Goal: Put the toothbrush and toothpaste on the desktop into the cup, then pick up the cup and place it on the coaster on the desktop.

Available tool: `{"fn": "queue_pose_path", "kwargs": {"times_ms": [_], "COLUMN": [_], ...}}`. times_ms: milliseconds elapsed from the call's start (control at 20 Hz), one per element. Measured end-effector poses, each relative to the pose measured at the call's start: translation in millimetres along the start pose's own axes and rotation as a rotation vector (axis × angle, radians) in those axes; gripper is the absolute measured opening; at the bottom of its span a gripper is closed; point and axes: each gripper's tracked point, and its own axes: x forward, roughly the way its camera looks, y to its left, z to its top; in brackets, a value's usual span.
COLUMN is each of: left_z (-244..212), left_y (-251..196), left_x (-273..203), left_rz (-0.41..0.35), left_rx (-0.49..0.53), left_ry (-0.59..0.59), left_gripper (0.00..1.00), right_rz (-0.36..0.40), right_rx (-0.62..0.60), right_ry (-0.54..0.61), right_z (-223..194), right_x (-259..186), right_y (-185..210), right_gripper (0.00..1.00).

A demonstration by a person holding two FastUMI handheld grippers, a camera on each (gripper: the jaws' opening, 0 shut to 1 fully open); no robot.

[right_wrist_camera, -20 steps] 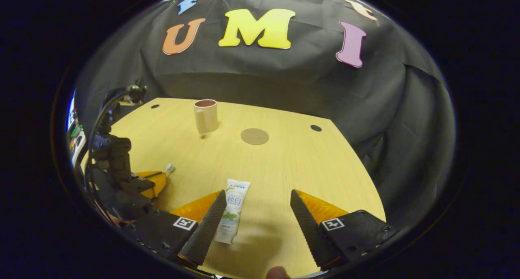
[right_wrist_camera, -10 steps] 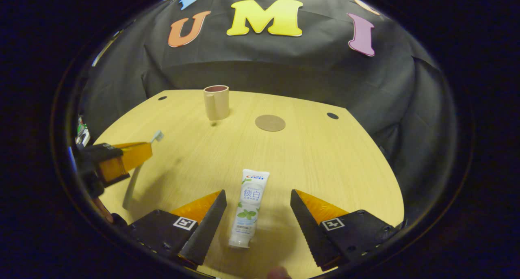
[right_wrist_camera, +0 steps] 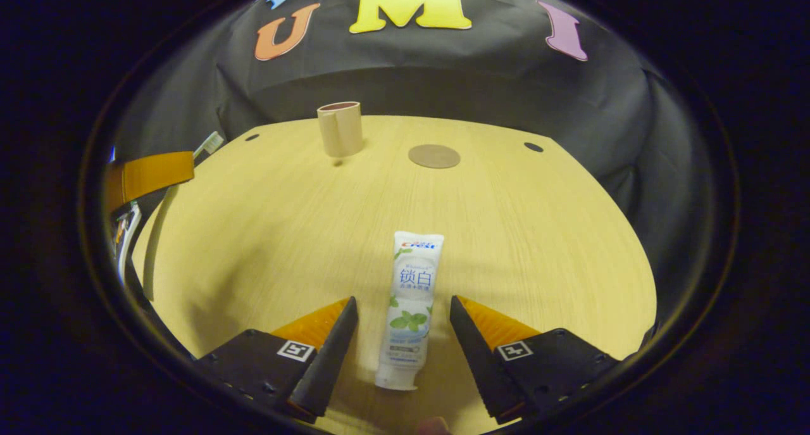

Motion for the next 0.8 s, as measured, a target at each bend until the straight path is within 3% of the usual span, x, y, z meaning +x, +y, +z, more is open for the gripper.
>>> {"fn": "queue_pose_path", "kwargs": {"times_ms": [50, 150, 250, 350, 550, 800], "left_z": [3, 7, 12, 18, 36, 83], "left_y": [0, -2, -4, -5, -5, -5], "left_x": [-1, -3, -5, -4, -2, 14], "left_rz": [-0.004, -0.010, -0.013, -0.012, -0.011, -0.016], "left_rx": [0.007, 0.012, 0.011, 0.008, 0.003, -0.007], "left_ry": [-0.005, -0.010, -0.017, -0.024, -0.053, -0.138], "left_gripper": [0.04, 0.04, 0.04, 0.04, 0.03, 0.03], "right_rz": [0.004, -0.009, 0.002, 0.003, -0.004, 0.018], "right_rx": [0.007, 0.018, 0.048, 0.056, 0.072, 0.138], "right_ry": [0.006, 0.024, 0.036, 0.044, 0.048, -0.015], "right_z": [1, 2, 1, 2, 8, 46], "right_x": [3, 9, 12, 10, 7, -26], "right_y": [0, -3, -3, -3, -5, -12], "right_gripper": [0.77, 0.67, 0.43, 0.42, 0.25, 0.25]}}
